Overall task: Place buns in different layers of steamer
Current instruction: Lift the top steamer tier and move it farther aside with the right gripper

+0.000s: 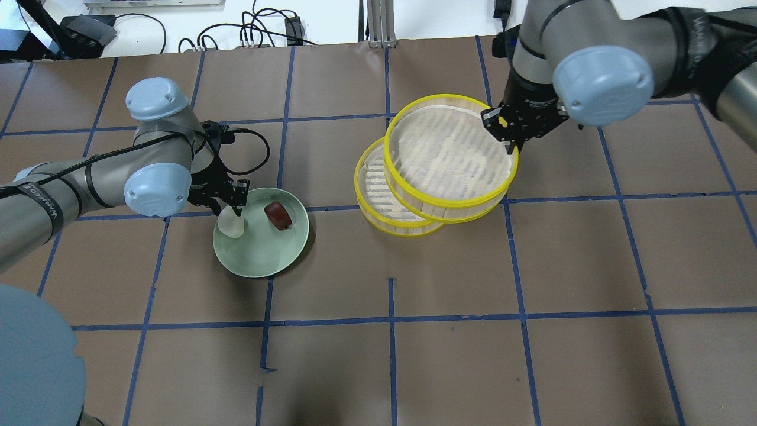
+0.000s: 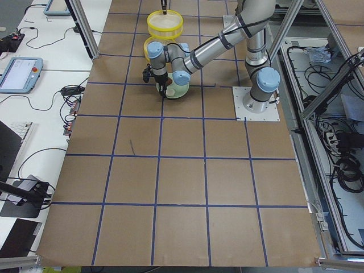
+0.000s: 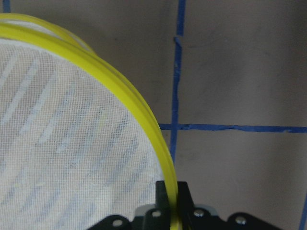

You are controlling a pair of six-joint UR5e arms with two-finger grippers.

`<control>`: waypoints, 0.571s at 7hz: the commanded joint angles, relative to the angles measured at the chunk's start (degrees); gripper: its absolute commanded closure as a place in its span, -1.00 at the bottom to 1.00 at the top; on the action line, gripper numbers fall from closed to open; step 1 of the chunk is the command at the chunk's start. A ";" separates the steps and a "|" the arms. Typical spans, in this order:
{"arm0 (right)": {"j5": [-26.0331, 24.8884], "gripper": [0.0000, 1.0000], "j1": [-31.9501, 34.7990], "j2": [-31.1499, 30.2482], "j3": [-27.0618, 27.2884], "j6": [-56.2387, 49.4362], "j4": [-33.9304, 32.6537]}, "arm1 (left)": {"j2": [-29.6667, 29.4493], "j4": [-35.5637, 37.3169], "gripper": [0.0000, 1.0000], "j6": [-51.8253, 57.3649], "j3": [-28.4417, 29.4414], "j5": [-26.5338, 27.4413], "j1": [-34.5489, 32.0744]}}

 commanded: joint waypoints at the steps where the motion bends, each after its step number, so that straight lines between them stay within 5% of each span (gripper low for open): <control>1: -0.36 0.84 -9.90 -4.97 -2.68 -8.67 8.89 | 0.26 0.04 0.89 0.08 0.25 0.04 0.02; 2: -0.54 0.84 -12.20 -6.56 -4.44 -10.00 12.07 | 0.26 0.04 0.46 0.08 0.25 0.04 -0.07; 3: -2.02 0.84 -12.83 -7.18 -5.24 -10.37 12.36 | 0.17 0.04 -0.29 0.08 0.25 -0.31 -0.07; 4: -2.99 0.83 -12.84 -7.80 -6.56 -10.37 12.97 | 0.17 -0.05 -0.43 -0.44 0.25 -0.58 -0.16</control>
